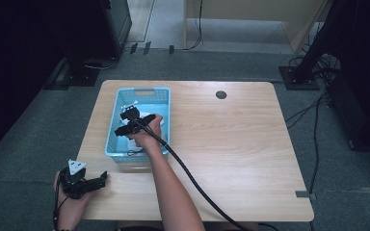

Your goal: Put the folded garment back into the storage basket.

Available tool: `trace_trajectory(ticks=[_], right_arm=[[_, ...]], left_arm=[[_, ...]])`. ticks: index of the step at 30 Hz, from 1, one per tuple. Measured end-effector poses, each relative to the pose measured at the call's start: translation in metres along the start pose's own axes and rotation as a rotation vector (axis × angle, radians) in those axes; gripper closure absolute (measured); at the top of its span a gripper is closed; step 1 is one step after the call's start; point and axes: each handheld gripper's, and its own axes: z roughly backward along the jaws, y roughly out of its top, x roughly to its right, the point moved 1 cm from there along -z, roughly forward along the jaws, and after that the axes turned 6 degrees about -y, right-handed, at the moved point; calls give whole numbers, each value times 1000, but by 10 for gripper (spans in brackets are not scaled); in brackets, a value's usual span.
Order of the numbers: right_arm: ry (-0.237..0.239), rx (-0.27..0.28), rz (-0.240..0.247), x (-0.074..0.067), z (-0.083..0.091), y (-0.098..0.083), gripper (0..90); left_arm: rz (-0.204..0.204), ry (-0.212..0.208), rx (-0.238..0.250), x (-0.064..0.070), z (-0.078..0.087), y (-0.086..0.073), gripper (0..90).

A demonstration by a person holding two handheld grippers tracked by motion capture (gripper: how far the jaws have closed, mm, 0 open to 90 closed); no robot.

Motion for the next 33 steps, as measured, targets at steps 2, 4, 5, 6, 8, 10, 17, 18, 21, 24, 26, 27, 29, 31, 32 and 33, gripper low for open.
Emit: trace_trajectory(ticks=[2, 4, 5, 6, 8, 10, 17, 18, 21, 24, 26, 27, 29, 31, 32, 33], right_arm=[[0, 8, -9, 1, 2, 1, 0], [-9, 18, -16, 1, 4, 2, 0], [-15, 23, -16, 3, 6, 3, 0], [-15, 23, -16, 3, 6, 3, 0], [-23, 35, -28, 6, 10, 4, 0], [-25, 42, -35, 7, 12, 5, 0], [-30, 70, -45, 14, 22, 9, 0], [-32, 78, -50, 17, 25, 9, 0], [-33, 91, -53, 21, 28, 9, 0], [-40, 97, -57, 25, 32, 9, 0], [-41, 100, -63, 28, 33, 9, 0], [-43, 100, -63, 30, 34, 9, 0], [-47, 103, -67, 33, 36, 8, 0], [-54, 108, -72, 39, 40, 8, 0], [-54, 110, -77, 41, 41, 7, 0], [-57, 112, -80, 43, 42, 7, 0]], left_arm=[[0, 0, 1, 0, 0, 0, 0], [-2, 0, -2, 0, 0, 0, 0], [-1, 0, -1, 0, 0, 0, 0], [-1, 0, -1, 0, 0, 0, 0], [-1, 0, -1, 0, 0, 0, 0], [-1, 0, -1, 0, 0, 0, 0], [-1, 0, -1, 0, 0, 0, 0], [-1, 0, -1, 0, 0, 0, 0], [-1, 0, -2, 0, 0, 0, 0], [-1, 0, -2, 0, 0, 0, 0], [-1, 0, -1, 0, 0, 0, 0], [-1, 0, -1, 0, 0, 0, 0], [-1, 0, -1, 0, 0, 0, 0], [-1, 0, -1, 0, 0, 0, 0], [-2, 0, -1, 0, 0, 0, 0], [-1, 0, -1, 0, 0, 0, 0]])
